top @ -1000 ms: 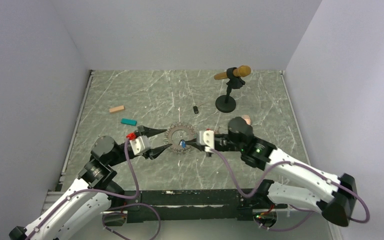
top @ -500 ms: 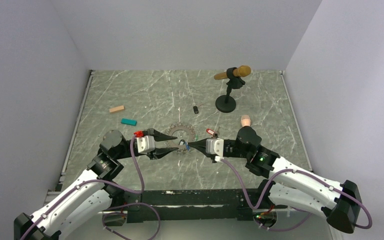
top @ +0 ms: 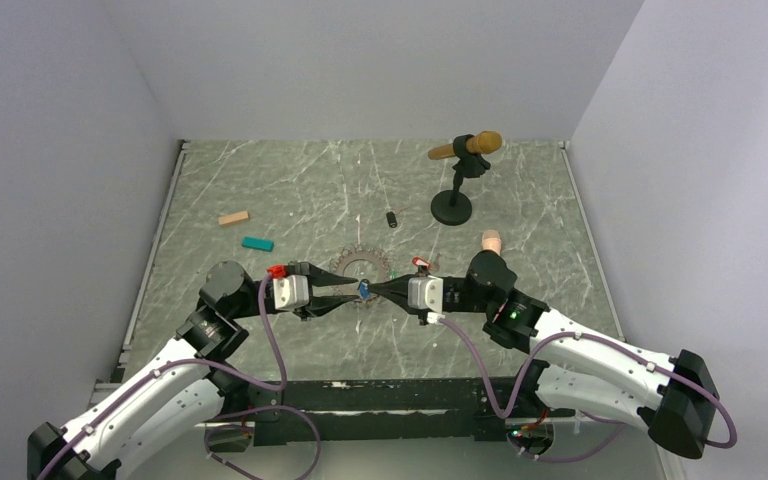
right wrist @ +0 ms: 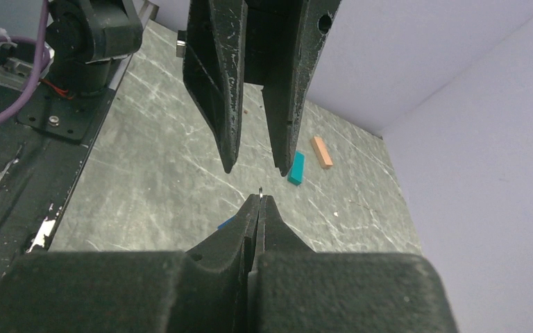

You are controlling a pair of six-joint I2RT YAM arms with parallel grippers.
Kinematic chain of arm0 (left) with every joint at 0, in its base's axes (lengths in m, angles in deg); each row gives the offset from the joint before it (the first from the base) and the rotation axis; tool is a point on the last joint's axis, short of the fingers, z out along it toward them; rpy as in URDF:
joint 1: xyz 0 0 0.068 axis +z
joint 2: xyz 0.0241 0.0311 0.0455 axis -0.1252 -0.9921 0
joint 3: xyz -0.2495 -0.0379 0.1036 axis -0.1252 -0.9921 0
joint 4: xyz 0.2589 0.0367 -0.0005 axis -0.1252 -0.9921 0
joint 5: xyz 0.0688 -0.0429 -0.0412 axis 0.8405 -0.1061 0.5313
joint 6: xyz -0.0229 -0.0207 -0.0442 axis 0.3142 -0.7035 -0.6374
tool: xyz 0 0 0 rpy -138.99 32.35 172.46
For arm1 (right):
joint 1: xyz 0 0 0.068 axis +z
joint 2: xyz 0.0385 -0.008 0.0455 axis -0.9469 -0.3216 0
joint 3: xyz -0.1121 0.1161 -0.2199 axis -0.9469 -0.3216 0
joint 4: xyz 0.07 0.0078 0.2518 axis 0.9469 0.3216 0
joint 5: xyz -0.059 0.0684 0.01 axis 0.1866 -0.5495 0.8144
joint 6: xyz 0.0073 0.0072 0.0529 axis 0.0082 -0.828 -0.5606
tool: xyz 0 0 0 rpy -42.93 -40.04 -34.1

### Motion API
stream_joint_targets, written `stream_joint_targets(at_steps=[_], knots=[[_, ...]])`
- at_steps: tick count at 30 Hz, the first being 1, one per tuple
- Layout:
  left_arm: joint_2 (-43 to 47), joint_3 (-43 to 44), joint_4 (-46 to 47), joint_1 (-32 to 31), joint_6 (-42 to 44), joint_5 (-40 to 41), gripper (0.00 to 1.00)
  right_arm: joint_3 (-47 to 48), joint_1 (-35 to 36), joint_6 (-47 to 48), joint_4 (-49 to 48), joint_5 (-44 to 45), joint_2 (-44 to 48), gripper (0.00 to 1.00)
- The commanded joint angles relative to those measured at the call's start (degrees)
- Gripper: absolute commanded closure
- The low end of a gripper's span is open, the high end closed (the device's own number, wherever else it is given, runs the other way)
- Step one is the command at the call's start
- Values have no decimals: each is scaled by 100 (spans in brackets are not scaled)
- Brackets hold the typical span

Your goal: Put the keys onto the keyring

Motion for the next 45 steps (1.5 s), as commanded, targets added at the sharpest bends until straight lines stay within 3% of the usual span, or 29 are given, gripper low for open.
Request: stream_joint_targets(at_steps=[1, 30, 34, 38, 45], knots=[[-64, 69, 166, -33, 86, 44, 66, 155, 51, 27, -282, -200, -33, 100], [-270, 247, -238, -254, 461, 208, 85, 334, 85, -196, -91, -262, -167, 100], [-278, 265, -265, -256, 491, 166, 100, 346, 82, -238, -93, -281, -194, 100], [-210, 208, -208, -255, 507, 160, 100, 349, 88, -256, -69, -290, -202, 100], [-18, 64, -104, -267, 550, 315, 100, 379, 86, -222, 142, -218, -142, 83]])
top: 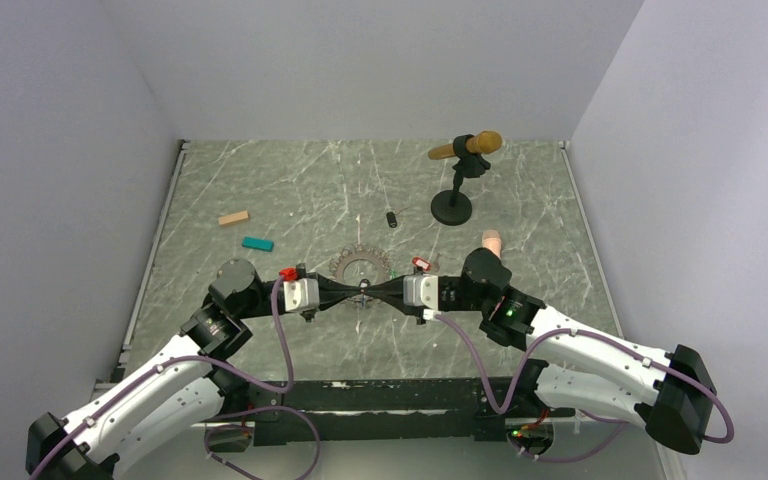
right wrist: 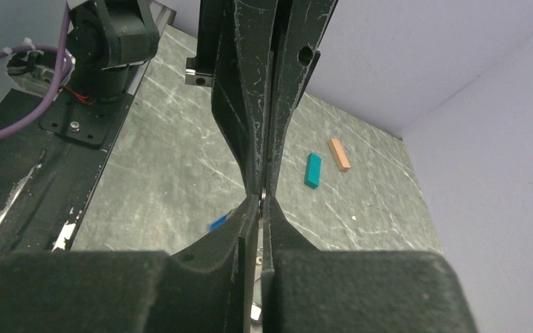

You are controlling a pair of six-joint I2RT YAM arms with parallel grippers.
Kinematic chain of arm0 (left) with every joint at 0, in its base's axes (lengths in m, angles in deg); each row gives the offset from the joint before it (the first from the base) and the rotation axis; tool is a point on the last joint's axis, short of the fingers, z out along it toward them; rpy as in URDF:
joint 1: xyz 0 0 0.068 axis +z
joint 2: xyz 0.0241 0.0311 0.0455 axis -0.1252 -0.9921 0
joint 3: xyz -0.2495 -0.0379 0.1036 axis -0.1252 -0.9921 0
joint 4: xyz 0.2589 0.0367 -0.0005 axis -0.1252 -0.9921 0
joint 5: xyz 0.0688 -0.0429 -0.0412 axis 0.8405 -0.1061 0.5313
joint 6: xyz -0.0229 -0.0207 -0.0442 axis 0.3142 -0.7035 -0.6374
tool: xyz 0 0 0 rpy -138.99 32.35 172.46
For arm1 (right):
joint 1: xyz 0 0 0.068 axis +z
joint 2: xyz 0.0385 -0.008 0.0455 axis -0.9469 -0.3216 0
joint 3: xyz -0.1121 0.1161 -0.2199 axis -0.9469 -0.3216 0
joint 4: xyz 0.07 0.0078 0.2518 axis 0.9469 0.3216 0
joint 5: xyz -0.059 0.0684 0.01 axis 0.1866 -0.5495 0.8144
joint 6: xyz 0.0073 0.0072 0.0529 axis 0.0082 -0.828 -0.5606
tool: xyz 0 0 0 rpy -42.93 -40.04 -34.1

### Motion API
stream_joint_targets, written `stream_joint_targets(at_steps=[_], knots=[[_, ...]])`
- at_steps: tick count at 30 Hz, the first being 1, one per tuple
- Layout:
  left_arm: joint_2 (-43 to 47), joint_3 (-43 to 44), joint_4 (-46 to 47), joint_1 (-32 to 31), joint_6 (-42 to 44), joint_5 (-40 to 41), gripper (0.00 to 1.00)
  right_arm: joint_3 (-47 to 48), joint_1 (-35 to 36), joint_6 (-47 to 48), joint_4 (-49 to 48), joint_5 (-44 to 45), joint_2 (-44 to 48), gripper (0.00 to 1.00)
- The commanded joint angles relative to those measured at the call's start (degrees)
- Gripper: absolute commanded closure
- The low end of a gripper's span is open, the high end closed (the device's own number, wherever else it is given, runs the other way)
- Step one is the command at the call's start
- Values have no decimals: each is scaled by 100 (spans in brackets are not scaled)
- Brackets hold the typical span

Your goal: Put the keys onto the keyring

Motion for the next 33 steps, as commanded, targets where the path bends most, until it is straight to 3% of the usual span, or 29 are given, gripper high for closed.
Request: stream_joint_targets(at_steps=[1, 11, 24, 33], knots=[[150, 14, 213, -34, 109, 61, 100, 256, 34, -12, 118, -85, 53, 82], [115, 40, 166, -38, 136, 9, 100, 297, 38, -31, 140, 30, 100, 73], [12, 158, -143, -112, 295, 147, 100, 444, 38, 43, 234, -20, 76, 76], [18, 403, -827, -233, 667, 715, 100, 640, 36, 310, 942, 45, -29, 79]])
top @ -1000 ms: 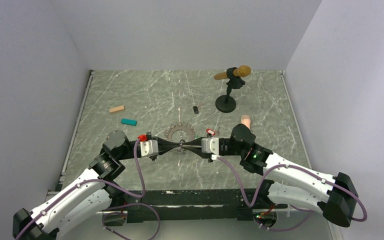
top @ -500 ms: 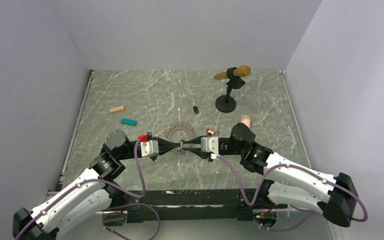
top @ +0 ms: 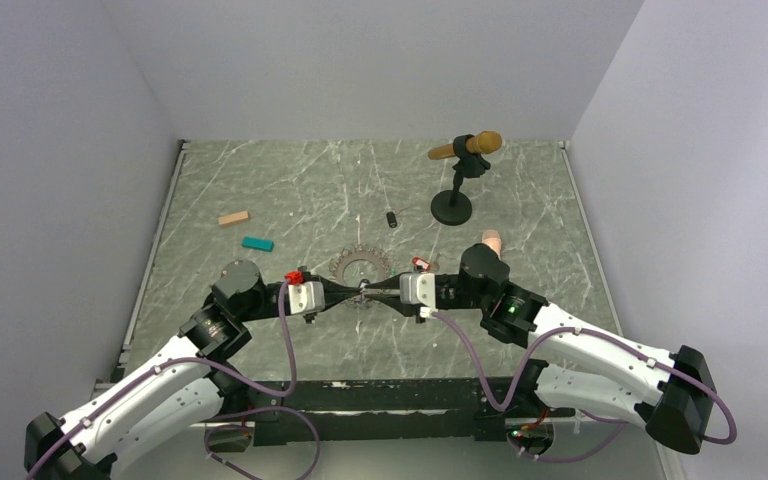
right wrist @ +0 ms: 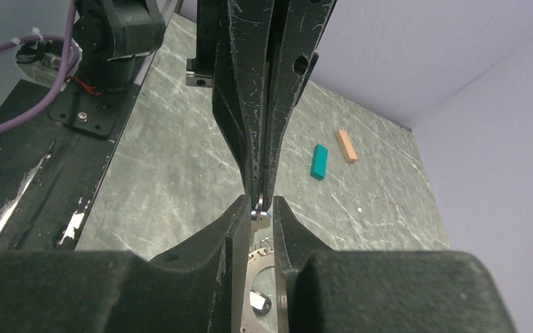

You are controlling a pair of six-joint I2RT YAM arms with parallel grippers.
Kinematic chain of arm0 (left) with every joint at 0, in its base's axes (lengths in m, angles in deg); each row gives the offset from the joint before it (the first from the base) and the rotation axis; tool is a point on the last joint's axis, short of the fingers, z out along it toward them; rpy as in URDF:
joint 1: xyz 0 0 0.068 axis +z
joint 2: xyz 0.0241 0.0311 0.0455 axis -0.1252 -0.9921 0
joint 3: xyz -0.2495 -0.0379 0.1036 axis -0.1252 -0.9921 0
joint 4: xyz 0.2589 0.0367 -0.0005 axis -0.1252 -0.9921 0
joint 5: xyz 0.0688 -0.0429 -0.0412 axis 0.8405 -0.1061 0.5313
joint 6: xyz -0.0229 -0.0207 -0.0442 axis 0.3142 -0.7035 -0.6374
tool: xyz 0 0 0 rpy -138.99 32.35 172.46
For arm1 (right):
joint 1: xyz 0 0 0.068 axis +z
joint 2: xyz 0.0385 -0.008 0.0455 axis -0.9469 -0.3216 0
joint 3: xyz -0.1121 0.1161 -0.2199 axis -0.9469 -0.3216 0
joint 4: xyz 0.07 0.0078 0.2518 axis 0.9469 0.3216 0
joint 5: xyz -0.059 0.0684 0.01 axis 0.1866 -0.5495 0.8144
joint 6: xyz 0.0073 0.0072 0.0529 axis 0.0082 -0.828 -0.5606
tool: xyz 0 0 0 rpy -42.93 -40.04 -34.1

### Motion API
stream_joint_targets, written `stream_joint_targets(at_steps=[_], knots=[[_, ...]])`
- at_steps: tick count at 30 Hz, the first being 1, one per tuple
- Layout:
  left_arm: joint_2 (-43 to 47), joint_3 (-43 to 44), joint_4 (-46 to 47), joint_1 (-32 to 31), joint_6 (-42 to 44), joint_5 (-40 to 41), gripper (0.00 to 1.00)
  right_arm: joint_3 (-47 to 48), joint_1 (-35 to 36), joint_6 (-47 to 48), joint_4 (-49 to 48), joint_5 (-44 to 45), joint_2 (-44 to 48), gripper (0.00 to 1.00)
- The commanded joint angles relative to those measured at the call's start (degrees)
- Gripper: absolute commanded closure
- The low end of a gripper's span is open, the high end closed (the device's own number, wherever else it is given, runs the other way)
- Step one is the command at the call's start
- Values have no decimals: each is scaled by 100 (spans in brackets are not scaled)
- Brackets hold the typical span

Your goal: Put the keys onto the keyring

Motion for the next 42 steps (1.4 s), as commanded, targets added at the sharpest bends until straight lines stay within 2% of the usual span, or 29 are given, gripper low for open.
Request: stream_joint_targets(at_steps=[1, 7, 12, 26, 42], knots=[[-6, 432, -592, -126, 440, 488, 100, 408, 28, 253, 435, 53, -46, 79], [-93, 711, -1436, -383, 813, 1416, 100, 685, 25, 711, 1106, 138, -199, 78], [-196, 843, -1753, -550, 902, 1761, 100, 737, 26, 775, 1059, 211, -368, 78], [-217, 910, -1856, -619, 874, 1801, 100, 861, 30, 805, 1066, 219, -804, 75], [-243, 919, -1835, -640, 824, 1721, 100, 839, 26, 606, 677, 195, -1026, 75]])
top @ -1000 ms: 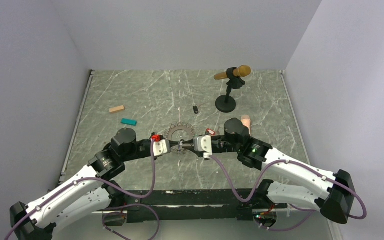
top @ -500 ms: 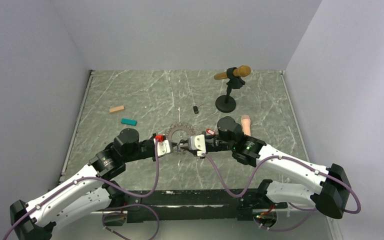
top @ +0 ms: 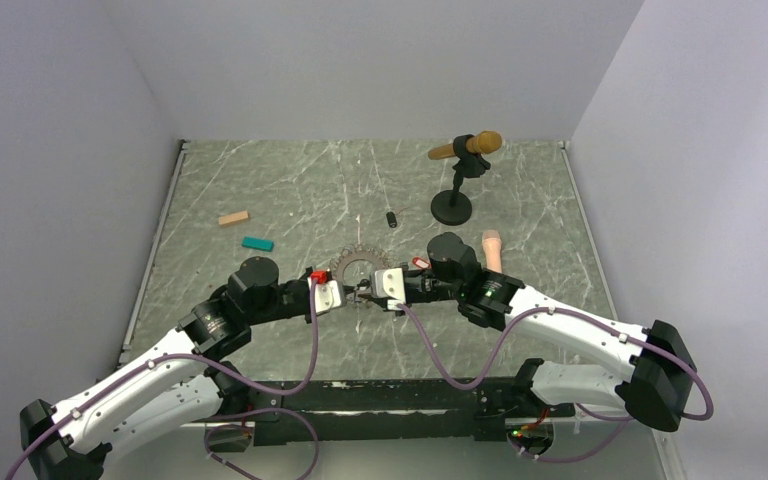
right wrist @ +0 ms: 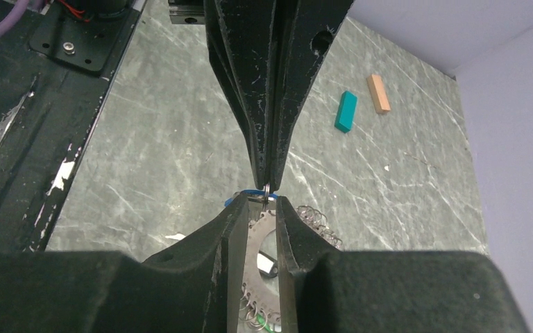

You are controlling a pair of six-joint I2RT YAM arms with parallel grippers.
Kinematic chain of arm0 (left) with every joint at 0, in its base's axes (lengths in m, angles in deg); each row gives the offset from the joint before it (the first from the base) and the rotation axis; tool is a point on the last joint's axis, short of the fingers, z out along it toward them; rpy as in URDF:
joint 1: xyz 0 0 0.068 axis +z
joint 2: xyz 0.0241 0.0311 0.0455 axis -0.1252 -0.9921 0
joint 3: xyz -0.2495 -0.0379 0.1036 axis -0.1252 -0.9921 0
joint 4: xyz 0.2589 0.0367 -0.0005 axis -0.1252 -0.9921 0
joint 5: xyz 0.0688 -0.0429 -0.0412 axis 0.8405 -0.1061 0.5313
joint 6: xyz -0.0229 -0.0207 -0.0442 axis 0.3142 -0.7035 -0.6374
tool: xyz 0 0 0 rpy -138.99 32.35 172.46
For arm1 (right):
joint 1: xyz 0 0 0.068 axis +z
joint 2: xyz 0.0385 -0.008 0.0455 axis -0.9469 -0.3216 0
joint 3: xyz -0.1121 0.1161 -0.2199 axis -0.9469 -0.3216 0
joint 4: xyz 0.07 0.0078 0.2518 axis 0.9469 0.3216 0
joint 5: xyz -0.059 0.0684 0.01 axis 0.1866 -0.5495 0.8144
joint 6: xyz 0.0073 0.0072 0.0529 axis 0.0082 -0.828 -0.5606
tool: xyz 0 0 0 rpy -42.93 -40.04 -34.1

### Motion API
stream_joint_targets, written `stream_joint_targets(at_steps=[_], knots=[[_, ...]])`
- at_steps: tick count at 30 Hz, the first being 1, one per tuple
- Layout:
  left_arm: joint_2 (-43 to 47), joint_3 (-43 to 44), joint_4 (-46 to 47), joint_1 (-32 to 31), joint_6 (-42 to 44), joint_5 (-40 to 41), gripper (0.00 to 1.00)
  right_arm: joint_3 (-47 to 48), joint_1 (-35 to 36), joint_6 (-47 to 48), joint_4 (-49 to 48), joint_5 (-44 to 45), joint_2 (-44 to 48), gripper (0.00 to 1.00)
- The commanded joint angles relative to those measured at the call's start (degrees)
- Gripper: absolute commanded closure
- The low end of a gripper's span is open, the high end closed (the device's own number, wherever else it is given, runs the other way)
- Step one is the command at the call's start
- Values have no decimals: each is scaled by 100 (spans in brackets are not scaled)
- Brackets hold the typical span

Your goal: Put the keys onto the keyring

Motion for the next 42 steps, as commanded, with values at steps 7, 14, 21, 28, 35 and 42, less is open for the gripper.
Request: stream_joint_targets(at_steps=[7, 14, 21, 28, 35, 42], knots=[[-39, 279, 60, -34, 34, -53, 100, 224, 24, -106, -359, -93, -31, 80], [-33, 283, 55, -39, 21, -52, 100, 174, 19, -123, -443, -174, -45, 90], [-27, 296, 73, -40, -14, -16, 100, 181, 31, -93, -379, -249, -61, 100], [532, 85, 444, 239, -383, -1, 57, 98, -3, -385, -390, -155, 142, 100], [1695, -717, 1874, 1117, -923, -624, 39, -463, -255, -1234, -1297, -242, 830, 100], [1423, -753, 2415, 1392, -1435, -1578, 52, -1160, -264, -2016, -2617, 99, 1433, 100]])
